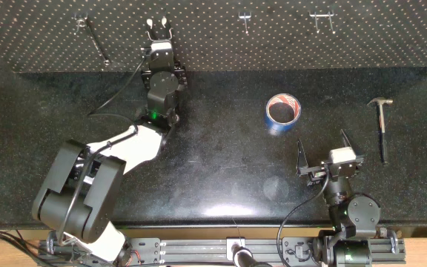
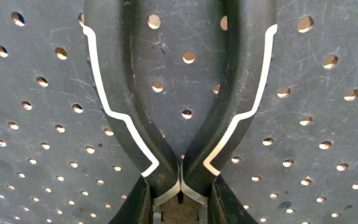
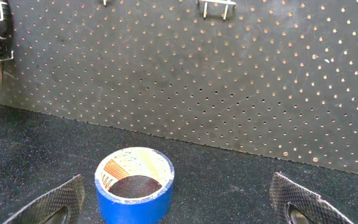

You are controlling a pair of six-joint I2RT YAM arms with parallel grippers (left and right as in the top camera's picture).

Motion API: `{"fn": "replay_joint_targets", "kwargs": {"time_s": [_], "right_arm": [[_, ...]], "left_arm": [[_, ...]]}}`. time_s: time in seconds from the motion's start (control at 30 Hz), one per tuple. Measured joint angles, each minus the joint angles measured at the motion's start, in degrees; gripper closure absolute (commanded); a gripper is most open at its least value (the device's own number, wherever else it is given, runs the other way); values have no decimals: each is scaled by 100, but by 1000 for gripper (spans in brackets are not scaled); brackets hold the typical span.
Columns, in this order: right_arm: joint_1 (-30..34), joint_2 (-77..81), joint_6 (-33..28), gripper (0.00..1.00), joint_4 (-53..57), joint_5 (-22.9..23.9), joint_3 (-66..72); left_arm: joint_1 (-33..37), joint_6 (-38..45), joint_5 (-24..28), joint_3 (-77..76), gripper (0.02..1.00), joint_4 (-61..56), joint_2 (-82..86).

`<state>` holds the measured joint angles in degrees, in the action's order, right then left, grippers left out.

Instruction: Place Tools Onto Pegboard

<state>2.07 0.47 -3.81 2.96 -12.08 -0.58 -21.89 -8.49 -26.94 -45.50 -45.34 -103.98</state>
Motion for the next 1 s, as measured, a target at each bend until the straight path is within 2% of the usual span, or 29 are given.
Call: {"fn": "replay_joint_targets", "kwargs": {"time_s": [0.03, 0.07, 0.1, 0.27, 0.43, 0.73, 0.83, 1.0], "right_arm": [[0, 0, 0, 25, 0, 0, 0], [0, 0, 0, 25, 0, 0, 0], [0, 0, 0, 25, 0, 0, 0], [0, 0, 0, 25, 0, 0, 0], [0, 0, 0, 25, 0, 0, 0], [0, 0, 0, 25, -2, 0, 0], [0, 0, 0, 25, 0, 0, 0], [0, 0, 0, 25, 0, 0, 0]], "left_arm": [[0, 0, 0, 0, 581, 2, 0], [0, -22, 0, 0, 465, 0, 0], [0, -15, 0, 0, 397, 7, 0], [0, -59, -2, 0, 180, -2, 0], [0, -72, -2, 0, 20, 98, 4], [37, -59, 70, 13, 23, 1635, 962], [37, -63, 262, 13, 23, 2039, 1467], [37, -63, 846, 20, 23, 3442, 2723]]}}
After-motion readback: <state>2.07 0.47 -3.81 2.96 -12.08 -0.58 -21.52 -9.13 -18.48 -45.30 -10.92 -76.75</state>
